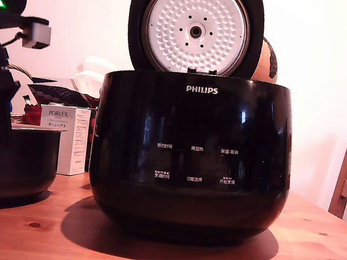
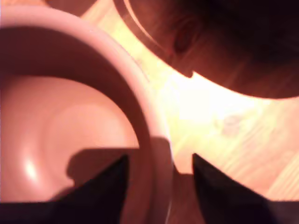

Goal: Pick up the metallic pot next to the rice cooker

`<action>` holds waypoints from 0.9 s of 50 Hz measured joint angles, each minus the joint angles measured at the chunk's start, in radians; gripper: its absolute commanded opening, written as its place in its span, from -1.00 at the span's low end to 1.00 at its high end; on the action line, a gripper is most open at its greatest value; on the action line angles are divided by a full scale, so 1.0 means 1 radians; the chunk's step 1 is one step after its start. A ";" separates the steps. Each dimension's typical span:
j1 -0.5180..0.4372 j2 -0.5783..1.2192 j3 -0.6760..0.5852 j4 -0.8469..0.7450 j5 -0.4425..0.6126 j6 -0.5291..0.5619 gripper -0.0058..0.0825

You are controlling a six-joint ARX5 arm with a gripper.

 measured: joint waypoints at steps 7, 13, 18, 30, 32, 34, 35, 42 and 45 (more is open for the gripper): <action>0.000 0.011 0.000 0.001 -0.002 0.000 -0.55; 0.000 0.011 0.000 -0.007 -0.003 0.003 -0.81; 0.000 0.010 0.000 -0.006 -0.013 0.029 -0.92; 0.000 0.008 0.004 -0.015 -0.016 0.034 -0.92; -0.001 0.008 0.011 -0.028 -0.026 0.034 -0.92; -0.003 0.008 0.020 -0.045 -0.040 0.037 -0.92; -0.006 0.008 0.026 -0.056 -0.047 0.037 -0.92; -0.028 0.009 0.072 -0.141 -0.088 0.036 -0.92; -0.039 0.010 0.101 -0.179 -0.103 0.034 -0.92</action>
